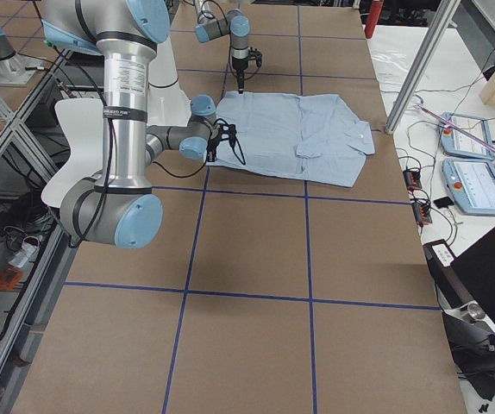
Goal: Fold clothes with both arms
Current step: 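Grasp the hem corners with both grippers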
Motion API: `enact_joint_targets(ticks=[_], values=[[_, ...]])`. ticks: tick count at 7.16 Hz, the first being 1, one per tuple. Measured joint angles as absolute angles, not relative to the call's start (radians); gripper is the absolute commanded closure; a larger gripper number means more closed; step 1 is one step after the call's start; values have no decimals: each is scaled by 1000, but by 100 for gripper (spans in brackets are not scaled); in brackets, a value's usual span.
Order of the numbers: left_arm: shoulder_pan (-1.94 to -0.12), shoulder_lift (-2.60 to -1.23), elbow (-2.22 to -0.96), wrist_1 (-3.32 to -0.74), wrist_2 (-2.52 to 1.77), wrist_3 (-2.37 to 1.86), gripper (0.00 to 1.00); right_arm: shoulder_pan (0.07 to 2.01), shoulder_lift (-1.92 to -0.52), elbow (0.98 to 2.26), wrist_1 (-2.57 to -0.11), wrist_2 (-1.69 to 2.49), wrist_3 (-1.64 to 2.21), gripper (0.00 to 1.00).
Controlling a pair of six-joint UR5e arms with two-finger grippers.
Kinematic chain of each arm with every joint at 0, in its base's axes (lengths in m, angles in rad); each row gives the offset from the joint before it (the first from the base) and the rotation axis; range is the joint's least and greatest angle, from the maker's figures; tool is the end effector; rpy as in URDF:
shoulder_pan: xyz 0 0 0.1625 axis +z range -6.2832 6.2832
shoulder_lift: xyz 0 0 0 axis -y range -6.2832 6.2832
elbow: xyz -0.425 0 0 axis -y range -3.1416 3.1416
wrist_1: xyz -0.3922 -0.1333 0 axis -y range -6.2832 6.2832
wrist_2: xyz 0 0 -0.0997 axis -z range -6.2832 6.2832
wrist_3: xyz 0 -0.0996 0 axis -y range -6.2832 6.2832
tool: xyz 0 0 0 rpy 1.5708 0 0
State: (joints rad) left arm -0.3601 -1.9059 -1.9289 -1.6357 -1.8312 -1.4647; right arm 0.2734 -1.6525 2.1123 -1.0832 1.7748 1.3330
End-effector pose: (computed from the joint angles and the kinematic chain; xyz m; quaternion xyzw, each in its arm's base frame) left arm 0.5049 -0.3051 0.3146 -0.0326 0.3848 -0.0690 0.9198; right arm -0.4068 -0.2316 0.3880 0.0271 -0.4620 -0.0307 0.8859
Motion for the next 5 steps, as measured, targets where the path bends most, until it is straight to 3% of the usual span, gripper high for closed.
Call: enact_joint_targets(ticks=[5], values=[[-308,-1908,-1917,-1642,-1829,-1502,56,282,-1652,2114,-1083,1775,1333,100]])
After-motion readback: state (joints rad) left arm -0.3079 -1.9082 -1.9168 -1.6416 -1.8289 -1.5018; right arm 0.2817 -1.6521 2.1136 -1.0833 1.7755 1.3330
